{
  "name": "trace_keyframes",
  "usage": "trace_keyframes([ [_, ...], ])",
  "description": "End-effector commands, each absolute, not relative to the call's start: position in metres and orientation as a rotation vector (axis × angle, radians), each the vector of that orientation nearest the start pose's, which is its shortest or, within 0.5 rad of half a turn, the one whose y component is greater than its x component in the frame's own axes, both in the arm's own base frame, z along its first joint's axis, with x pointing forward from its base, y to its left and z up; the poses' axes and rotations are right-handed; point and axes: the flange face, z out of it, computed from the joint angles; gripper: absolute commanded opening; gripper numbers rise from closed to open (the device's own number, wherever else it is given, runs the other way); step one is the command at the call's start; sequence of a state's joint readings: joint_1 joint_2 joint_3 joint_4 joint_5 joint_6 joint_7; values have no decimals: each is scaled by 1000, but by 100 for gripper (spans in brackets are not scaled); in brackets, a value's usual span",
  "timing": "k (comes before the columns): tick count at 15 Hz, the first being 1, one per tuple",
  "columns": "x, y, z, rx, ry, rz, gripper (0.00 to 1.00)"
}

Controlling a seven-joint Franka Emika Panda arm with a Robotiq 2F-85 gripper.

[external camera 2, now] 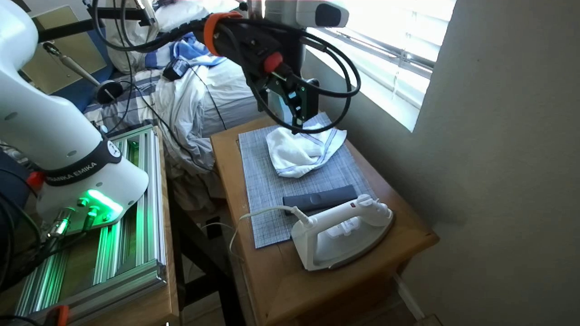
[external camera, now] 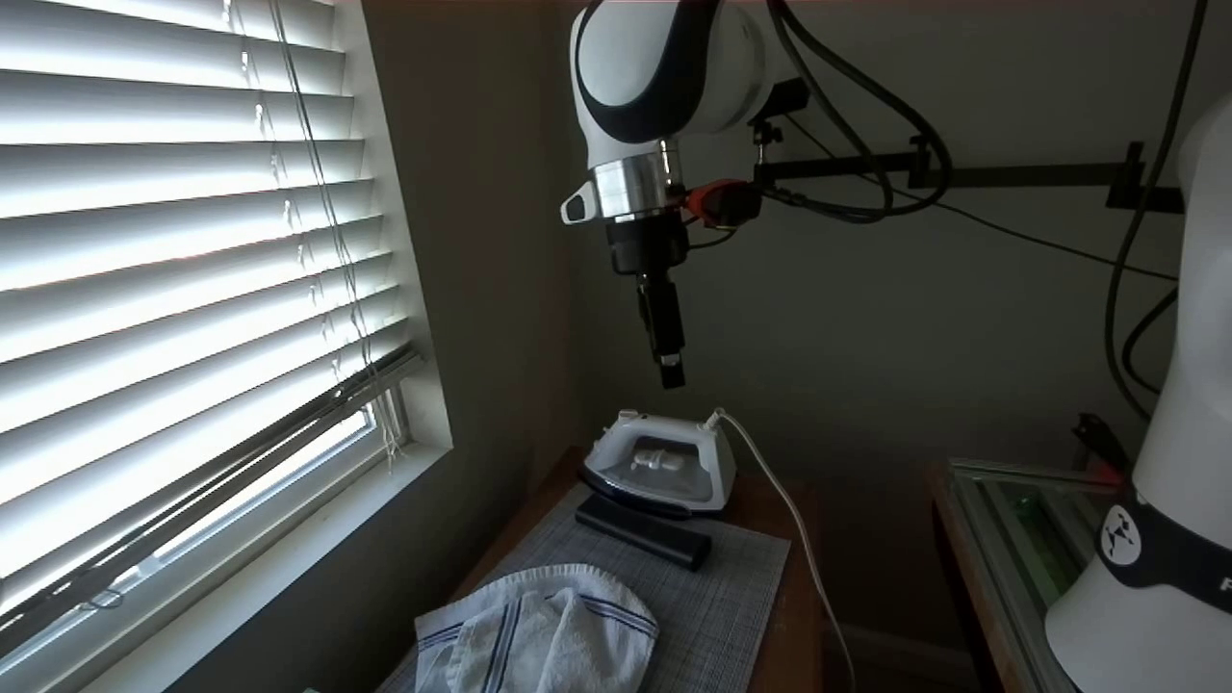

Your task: Put the blue box on the white towel

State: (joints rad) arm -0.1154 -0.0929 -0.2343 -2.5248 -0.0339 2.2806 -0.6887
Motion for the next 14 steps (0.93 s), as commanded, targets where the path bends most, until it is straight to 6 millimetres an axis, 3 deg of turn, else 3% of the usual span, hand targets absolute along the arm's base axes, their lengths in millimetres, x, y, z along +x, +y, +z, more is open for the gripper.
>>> trace_keyframes([
  [1, 439, -79, 290, -2981, -640, 227, 100],
  [5, 469, 35, 280, -2939, -812, 285, 100],
  [7, 491, 75, 275, -2947, -808, 271, 100],
  [9, 517, 97, 270, -2972, -711, 228, 100],
  [12, 552, 109, 262, -2960, -544, 125, 100],
  [13, 556, 108, 264, -2941, -612, 113, 100],
  [14, 535, 108, 269, -2976, -626, 141, 100],
])
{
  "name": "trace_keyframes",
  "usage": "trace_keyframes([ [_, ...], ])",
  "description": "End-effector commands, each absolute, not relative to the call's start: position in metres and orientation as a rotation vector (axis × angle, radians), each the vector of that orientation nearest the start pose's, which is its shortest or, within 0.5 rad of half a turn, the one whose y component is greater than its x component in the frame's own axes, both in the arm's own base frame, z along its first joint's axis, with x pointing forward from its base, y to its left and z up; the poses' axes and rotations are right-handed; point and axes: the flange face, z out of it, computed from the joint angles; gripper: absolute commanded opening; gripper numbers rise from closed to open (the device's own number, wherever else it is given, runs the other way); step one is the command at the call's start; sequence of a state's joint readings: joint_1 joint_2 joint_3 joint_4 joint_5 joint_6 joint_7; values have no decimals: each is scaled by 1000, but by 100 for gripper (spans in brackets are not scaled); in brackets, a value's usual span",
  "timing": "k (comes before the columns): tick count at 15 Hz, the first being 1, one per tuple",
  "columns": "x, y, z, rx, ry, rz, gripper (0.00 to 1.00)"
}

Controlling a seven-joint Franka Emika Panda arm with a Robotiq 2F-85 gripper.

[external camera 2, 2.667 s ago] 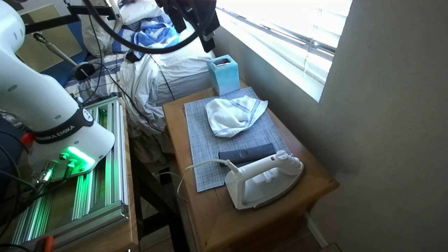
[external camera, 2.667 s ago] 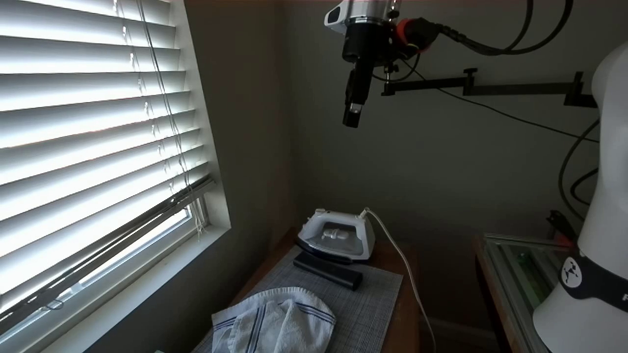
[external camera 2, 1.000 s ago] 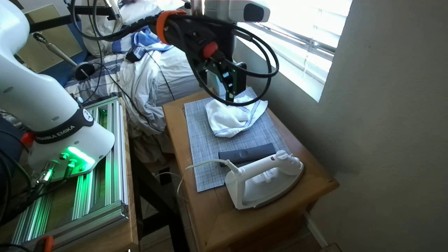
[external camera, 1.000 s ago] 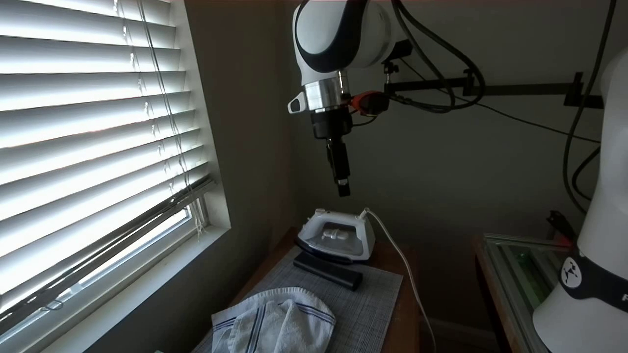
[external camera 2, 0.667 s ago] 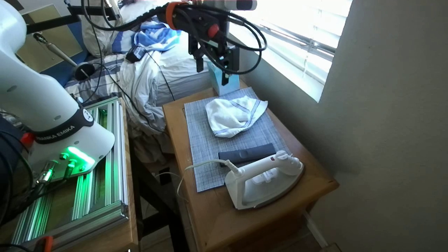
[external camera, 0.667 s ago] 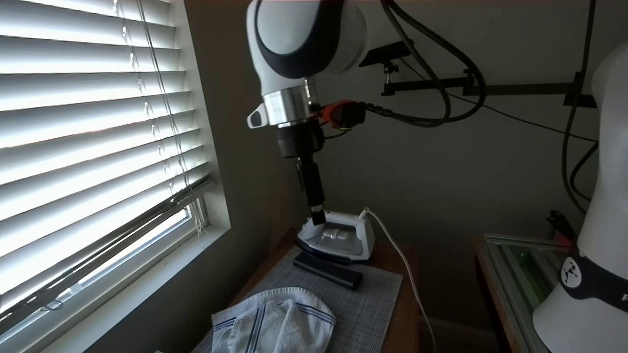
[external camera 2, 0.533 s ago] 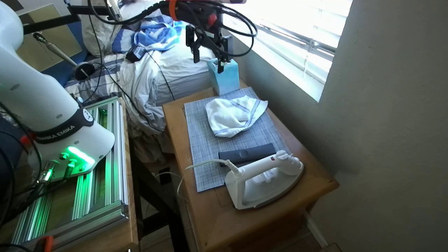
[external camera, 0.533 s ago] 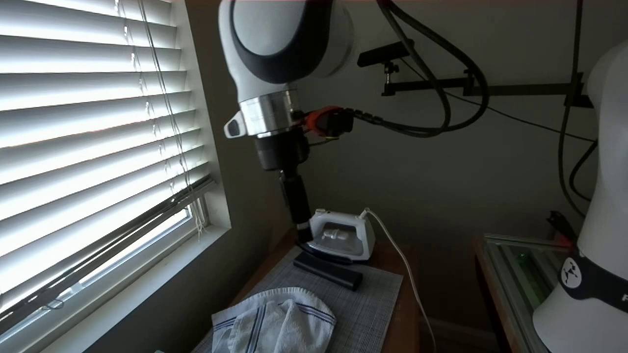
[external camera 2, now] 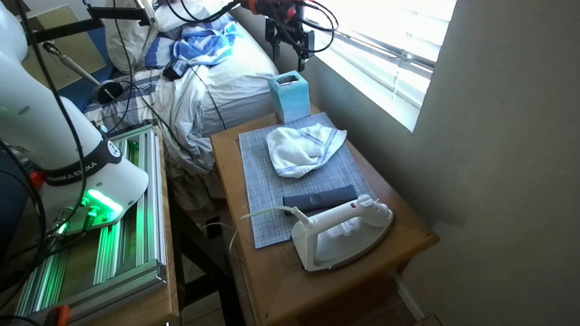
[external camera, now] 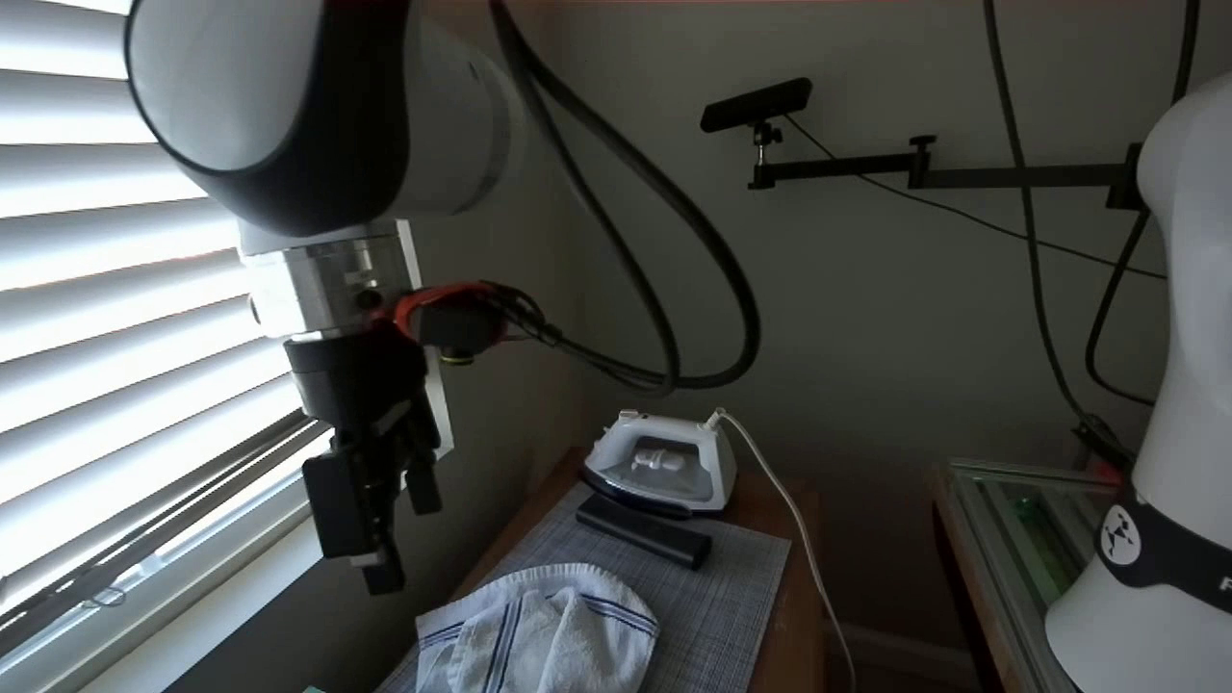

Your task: Put the blue box on the white towel

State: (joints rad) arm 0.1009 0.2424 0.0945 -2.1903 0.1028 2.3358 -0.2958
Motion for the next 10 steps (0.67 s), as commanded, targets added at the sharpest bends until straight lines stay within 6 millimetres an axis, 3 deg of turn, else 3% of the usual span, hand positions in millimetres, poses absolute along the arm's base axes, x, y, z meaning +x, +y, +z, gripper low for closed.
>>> trace_keyframes([
  [1, 543, 108, 265, -2969, -622, 137, 100],
  [3, 551, 107, 262, -2965, -616, 134, 100],
  [4, 556, 109, 259, -2986, -442, 124, 100],
  [10, 568, 140, 214, -3099, 47, 62, 100],
])
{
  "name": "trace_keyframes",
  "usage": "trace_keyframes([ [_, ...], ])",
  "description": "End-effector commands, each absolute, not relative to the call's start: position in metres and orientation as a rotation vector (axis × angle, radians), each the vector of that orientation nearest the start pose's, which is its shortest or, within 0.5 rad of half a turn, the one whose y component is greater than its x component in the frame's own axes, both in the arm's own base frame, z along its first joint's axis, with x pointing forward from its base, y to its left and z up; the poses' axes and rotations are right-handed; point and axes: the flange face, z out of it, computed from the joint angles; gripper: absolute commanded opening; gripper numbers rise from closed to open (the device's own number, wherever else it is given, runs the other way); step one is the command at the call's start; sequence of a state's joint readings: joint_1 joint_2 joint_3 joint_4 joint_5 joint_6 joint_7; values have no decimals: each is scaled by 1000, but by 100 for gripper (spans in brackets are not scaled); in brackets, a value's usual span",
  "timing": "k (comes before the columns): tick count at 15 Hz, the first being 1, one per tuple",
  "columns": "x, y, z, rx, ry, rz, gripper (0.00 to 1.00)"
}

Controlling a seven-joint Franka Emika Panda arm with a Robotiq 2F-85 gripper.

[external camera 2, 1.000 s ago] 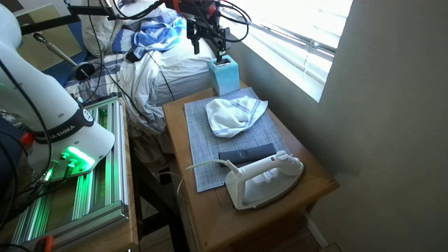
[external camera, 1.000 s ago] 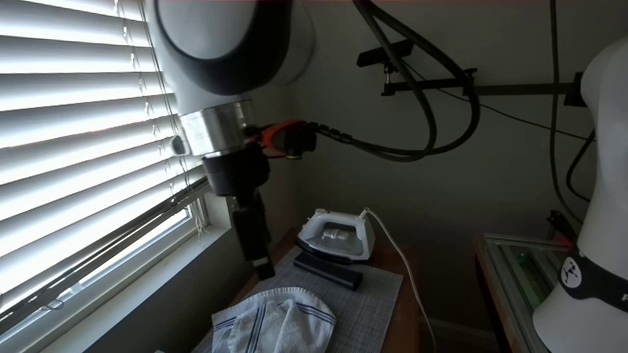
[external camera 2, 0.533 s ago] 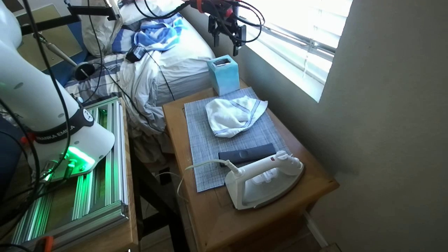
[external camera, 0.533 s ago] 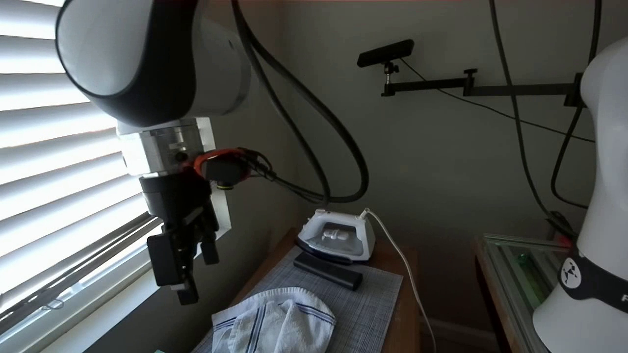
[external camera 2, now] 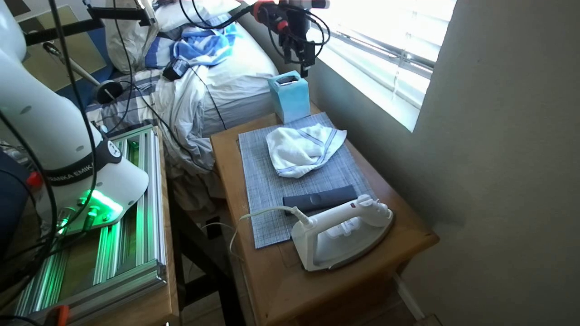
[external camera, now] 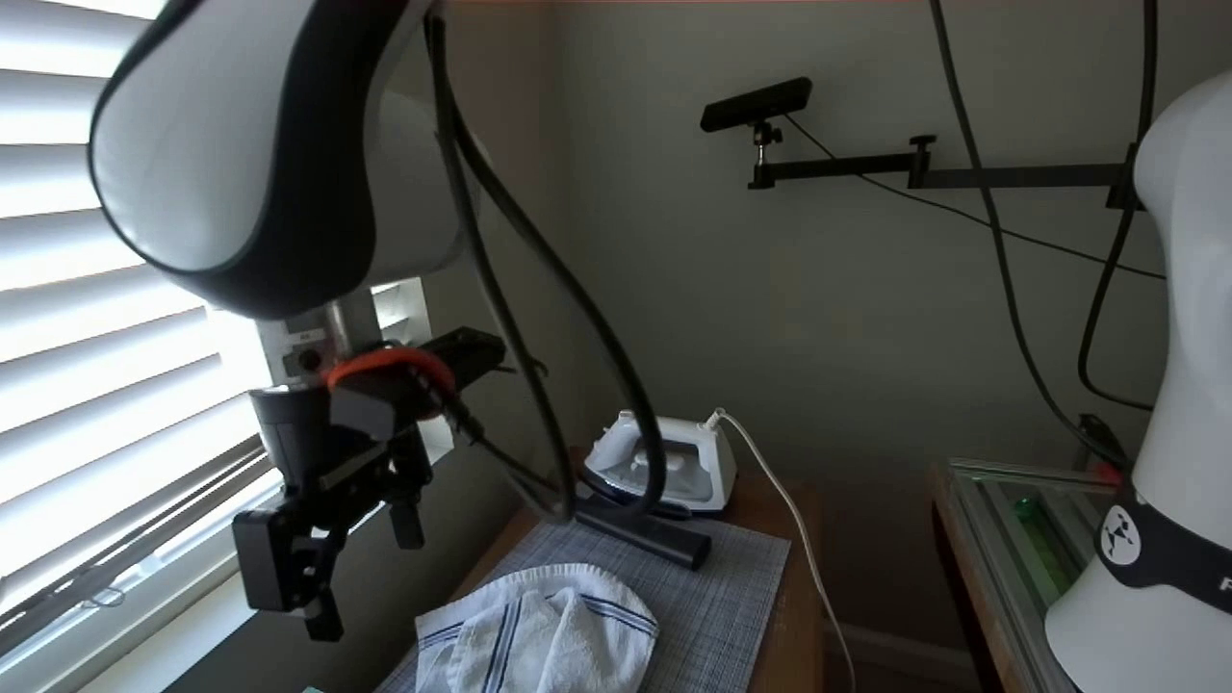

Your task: Put the blue box on the white towel

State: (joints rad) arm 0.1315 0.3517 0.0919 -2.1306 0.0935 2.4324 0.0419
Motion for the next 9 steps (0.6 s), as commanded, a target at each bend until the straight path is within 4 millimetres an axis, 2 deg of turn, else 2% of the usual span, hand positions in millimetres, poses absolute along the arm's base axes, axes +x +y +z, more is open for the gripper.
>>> trace_keyframes([
  [1, 572, 144, 205, -3115, 124, 38, 100],
  [4, 584, 153, 186, -3146, 274, 19, 88],
  [7, 594, 166, 175, -3161, 300, 46, 90],
  [9, 593, 176, 174, -3135, 226, 87, 95],
])
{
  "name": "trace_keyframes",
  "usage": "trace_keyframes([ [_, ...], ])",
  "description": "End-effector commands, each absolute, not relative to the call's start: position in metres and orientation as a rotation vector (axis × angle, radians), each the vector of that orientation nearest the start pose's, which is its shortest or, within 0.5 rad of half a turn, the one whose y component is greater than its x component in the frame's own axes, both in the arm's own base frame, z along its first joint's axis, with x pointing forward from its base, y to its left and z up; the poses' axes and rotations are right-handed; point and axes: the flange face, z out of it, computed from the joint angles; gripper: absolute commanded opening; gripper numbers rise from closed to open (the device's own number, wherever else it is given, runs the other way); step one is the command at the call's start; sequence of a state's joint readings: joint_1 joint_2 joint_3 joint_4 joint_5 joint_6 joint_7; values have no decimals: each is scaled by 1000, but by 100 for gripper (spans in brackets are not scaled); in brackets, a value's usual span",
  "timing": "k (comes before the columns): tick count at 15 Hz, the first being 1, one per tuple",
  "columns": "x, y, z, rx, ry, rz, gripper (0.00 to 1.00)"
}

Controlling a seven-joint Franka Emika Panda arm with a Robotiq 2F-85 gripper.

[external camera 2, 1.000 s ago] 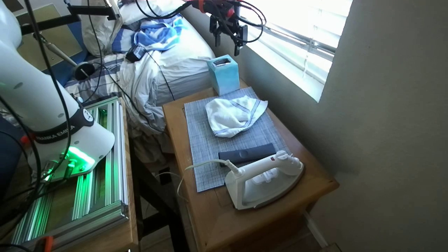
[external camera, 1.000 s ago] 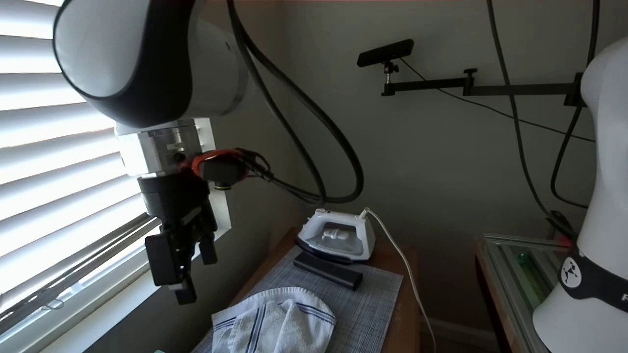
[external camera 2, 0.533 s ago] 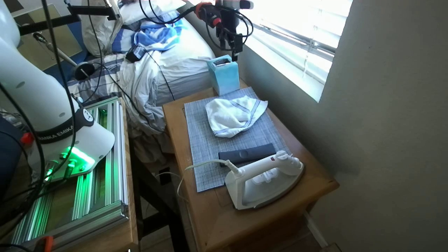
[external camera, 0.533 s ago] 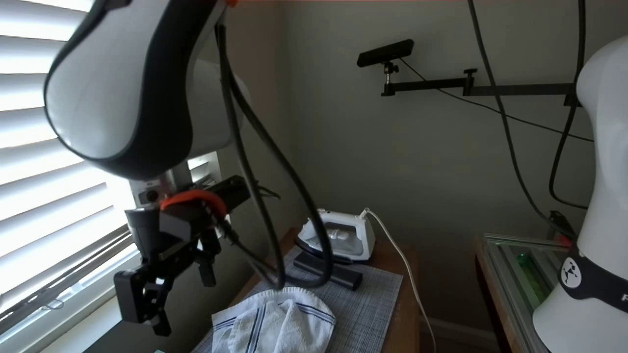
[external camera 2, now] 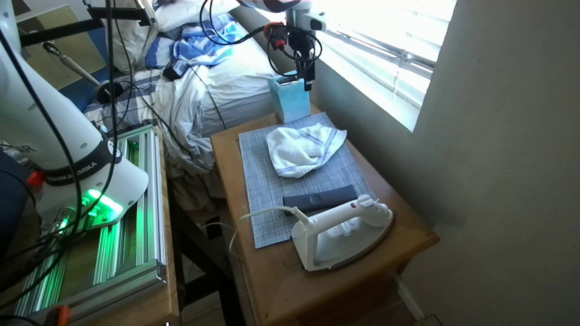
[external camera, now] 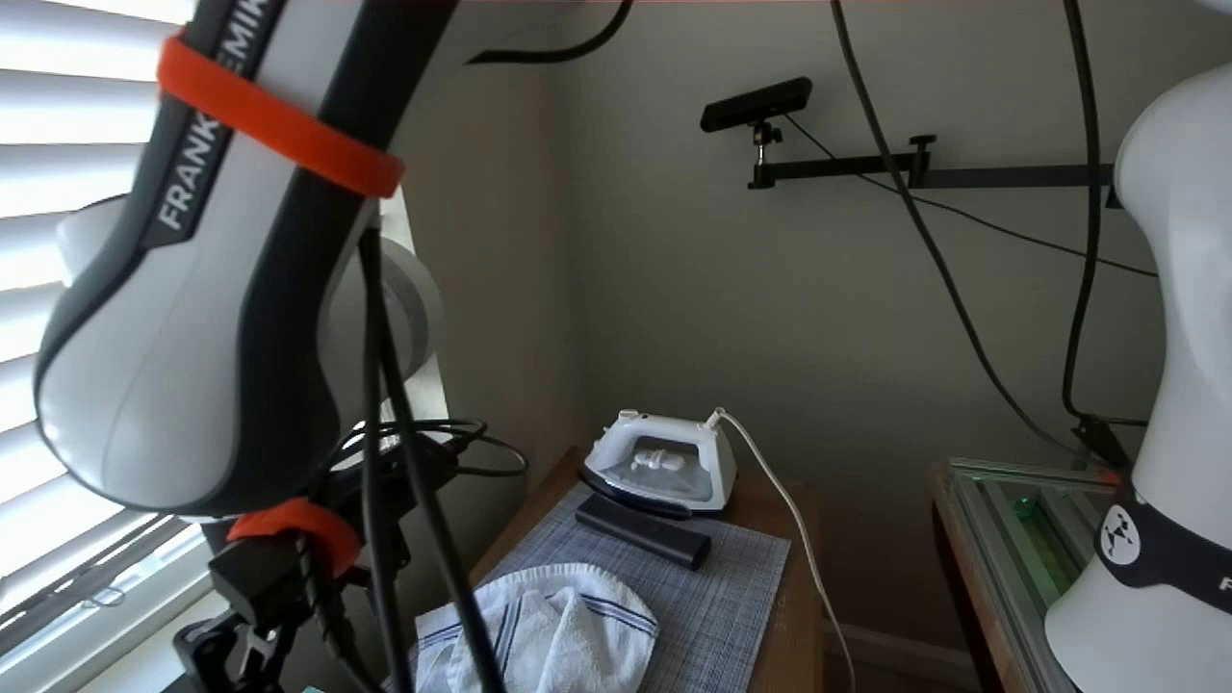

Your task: Put the blue box on the white towel

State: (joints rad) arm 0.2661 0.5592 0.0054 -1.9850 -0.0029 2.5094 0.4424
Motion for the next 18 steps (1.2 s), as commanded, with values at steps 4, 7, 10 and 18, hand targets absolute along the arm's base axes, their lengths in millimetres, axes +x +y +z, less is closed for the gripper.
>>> trace_keyframes([
  [4, 588, 183, 176, -3120, 85, 160, 99],
  [7, 587, 184, 169, -3129, 21, 214, 98],
  [10, 590, 181, 158, -3130, 10, 234, 95],
  [18, 601, 181, 131, -3110, -29, 322, 44],
])
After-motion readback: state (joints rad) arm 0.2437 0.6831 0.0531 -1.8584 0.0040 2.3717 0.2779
